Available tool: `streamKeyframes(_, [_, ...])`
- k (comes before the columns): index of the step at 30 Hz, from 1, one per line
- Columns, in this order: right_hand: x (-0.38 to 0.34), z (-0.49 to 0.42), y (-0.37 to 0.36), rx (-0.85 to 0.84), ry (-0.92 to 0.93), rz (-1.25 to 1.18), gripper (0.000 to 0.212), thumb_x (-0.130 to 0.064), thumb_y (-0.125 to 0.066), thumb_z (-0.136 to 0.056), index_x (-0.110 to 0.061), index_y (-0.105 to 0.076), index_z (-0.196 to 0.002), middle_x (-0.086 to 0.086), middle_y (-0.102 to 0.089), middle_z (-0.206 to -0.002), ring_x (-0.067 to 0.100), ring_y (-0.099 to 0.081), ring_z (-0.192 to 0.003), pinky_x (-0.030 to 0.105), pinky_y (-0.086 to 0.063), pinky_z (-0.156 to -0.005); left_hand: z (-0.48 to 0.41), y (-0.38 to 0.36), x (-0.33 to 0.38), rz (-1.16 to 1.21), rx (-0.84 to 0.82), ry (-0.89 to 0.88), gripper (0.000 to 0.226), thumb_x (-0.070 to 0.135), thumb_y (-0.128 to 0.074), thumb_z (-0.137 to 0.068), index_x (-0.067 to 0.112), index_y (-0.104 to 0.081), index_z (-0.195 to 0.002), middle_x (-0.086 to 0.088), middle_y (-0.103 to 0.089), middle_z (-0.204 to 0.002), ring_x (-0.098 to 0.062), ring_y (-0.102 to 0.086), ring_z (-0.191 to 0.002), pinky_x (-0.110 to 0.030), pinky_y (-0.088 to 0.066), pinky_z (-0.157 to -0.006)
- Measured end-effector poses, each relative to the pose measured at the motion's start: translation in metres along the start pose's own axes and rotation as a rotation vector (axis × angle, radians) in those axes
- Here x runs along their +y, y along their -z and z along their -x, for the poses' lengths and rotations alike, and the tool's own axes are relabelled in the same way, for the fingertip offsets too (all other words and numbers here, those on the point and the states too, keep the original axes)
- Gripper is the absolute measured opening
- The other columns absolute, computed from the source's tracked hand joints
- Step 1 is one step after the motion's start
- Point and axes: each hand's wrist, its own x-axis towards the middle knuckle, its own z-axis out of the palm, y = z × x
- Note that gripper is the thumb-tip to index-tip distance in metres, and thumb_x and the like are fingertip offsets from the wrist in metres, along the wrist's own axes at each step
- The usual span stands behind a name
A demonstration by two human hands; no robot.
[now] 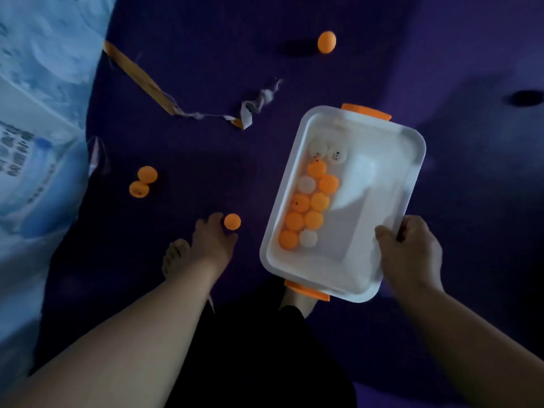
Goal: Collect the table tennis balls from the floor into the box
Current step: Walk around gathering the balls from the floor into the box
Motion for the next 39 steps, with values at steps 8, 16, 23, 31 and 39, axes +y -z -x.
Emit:
streamKeyframes(8, [0.004, -0.028, -0.049, 0.007, -0.011, -0.009, 0.005, -0.021, -0.057, -0.089, -0.019, -0.053, -0.092, -0.008, -0.055, -0.079, 0.007, -0.051, -0.07, 0.024, -0.039, -0.055, -0.058, -0.035, -0.013, -0.051, -0.016, -0.124, 0.049, 0.019, -0.059, -0.091, 0.019, -0.042, -0.137, -0.013, -0.039, -0.135, -0.028, -0.051, -0.11, -0.037, -0.045, -0.083])
streamKeyframes(16, [-0.027, -0.021, -0.06, -0.009, -0.018, -0.001, 0.006, -0.021, -0.057, -0.088, -0.019, -0.053, -0.092, -0.008, -0.056, -0.08, 0.01, -0.053, -0.073, 0.03, -0.043, -0.059, -0.028, 0.022, 0.023, 0.492, 0.351, -0.236, 0.031, 0.037, -0.054, -0.091, 0.021, -0.052, -0.117, 0.008, -0.053, -0.11, -0.001, -0.055, -0.086, -0.019, -0.045, -0.071])
streamKeyframes(23, [-0.07, -0.006, -0.071, -0.052, 0.028, -0.008, 0.006, -0.022, -0.059, -0.086, -0.022, -0.052, -0.087, -0.007, -0.058, -0.08, 0.016, -0.055, -0.076, 0.038, -0.048, -0.069, 0.006, 0.066, 0.05, 0.247, 0.498, -0.906, 0.053, 0.038, -0.067, -0.079, 0.011, -0.055, -0.123, 0.006, -0.055, -0.117, -0.009, -0.046, -0.109, -0.017, -0.033, -0.096])
streamKeyframes(31, [-0.108, 0.002, -0.106, -0.098, 0.118, -0.011, 0.007, -0.024, -0.058, -0.087, -0.023, -0.051, -0.088, -0.01, -0.056, -0.079, 0.012, -0.055, -0.075, 0.034, -0.047, -0.067, -0.057, 0.099, -0.024, 0.445, 0.707, -0.168, 0.048, 0.017, -0.064, -0.087, 0.003, -0.048, -0.13, -0.016, -0.05, -0.126, -0.03, -0.048, -0.117, -0.04, -0.045, -0.098])
streamKeyframes(39, [-0.114, -0.007, -0.145, -0.104, 0.194, 0.049, 0.007, -0.025, -0.058, -0.087, -0.024, -0.051, -0.089, -0.012, -0.056, -0.078, 0.011, -0.056, -0.075, 0.036, -0.049, -0.07, -0.13, 0.113, -0.097, 0.24, 0.436, -0.014, 0.057, 0.018, -0.078, -0.072, 0.001, -0.053, -0.12, -0.019, -0.058, -0.121, -0.035, -0.054, -0.113, -0.047, -0.047, -0.094])
